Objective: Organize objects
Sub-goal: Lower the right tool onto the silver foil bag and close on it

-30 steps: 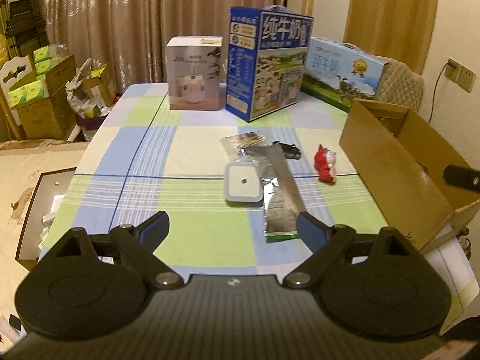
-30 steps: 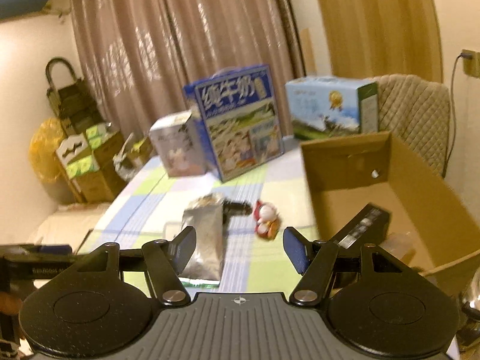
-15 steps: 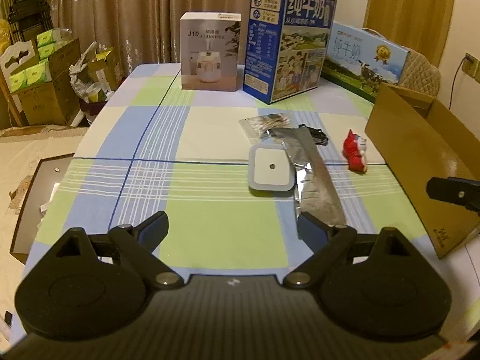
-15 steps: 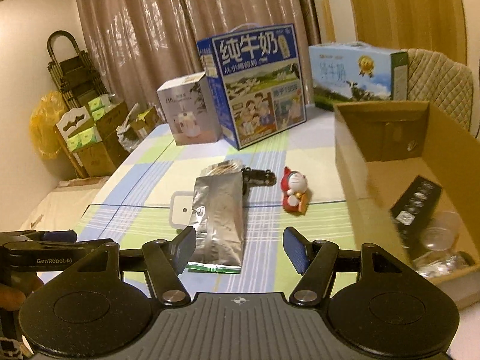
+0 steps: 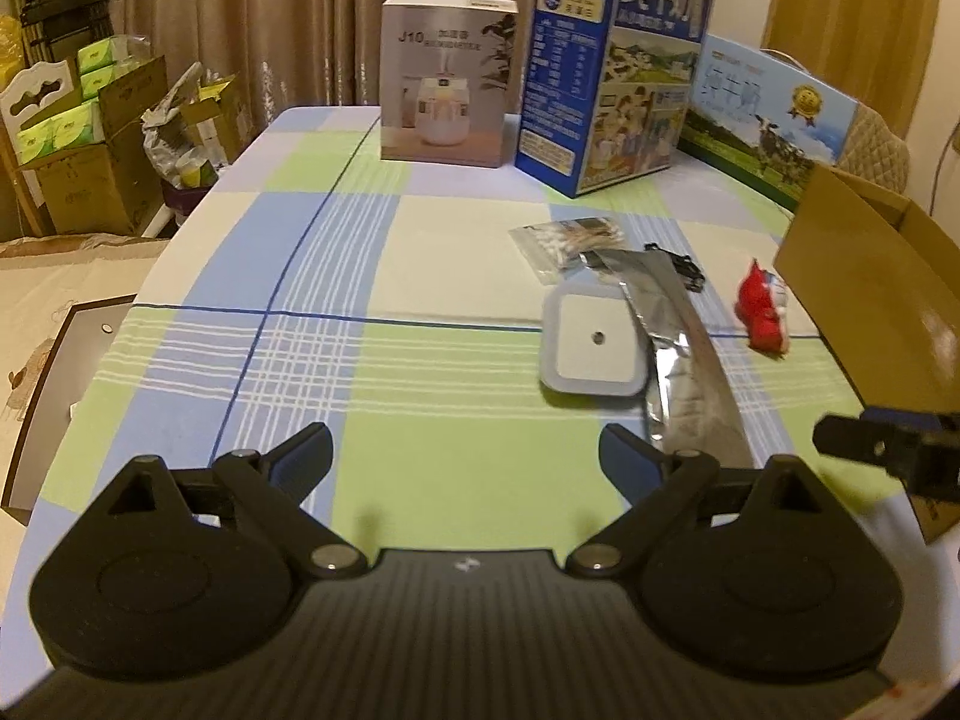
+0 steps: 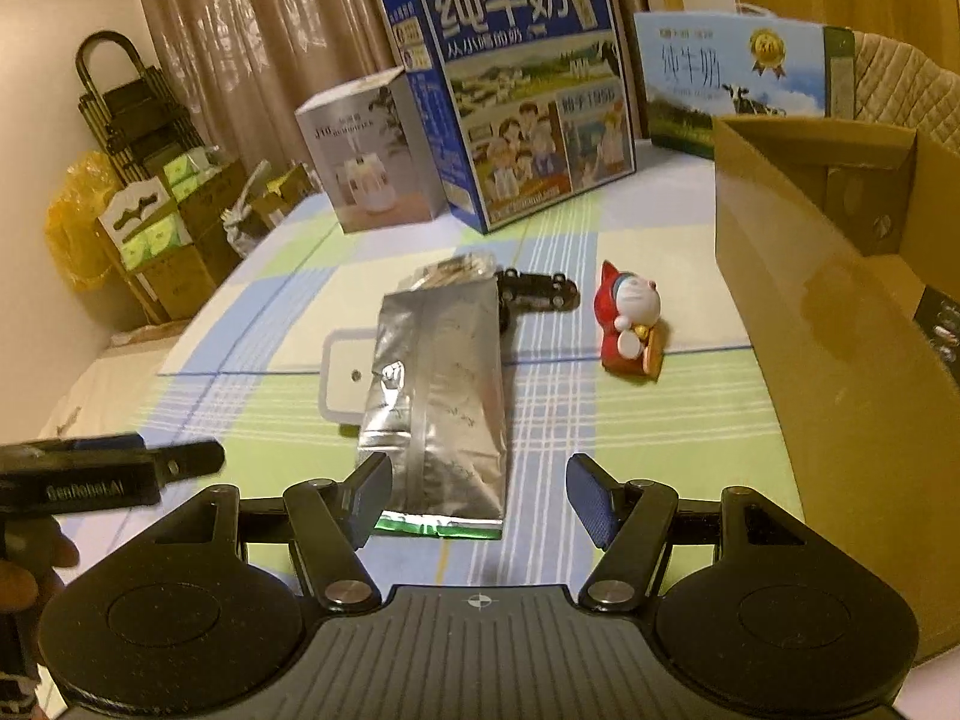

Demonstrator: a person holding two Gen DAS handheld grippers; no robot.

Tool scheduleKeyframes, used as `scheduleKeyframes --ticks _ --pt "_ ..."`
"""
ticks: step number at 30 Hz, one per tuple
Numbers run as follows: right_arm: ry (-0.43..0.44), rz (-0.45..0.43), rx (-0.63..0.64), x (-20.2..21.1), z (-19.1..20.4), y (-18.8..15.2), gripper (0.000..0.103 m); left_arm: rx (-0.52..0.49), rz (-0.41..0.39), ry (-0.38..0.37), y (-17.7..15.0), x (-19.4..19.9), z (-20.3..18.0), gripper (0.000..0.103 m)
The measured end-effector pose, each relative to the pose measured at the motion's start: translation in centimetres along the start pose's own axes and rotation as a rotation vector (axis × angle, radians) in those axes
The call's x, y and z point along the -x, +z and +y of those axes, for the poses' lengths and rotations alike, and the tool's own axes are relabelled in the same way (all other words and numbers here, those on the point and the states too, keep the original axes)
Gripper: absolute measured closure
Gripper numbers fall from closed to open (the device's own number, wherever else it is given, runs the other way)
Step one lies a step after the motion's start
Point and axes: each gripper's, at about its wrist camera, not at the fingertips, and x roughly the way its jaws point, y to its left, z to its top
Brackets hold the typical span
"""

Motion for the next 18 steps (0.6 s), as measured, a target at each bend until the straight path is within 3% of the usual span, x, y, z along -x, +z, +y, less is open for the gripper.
scheduleKeyframes --ticks 6,18 --pt "-0.011 0.007 0.004 -1.1 0.2 0.2 0.031 0.023 0.014 -0.012 0.1 -0.9 0.5 0.008" --pt "-0.024 0.027 0.018 -1.9 0.5 0.2 0.030 0.005 0.017 -0.011 0.1 -1.0 0.1 0.006"
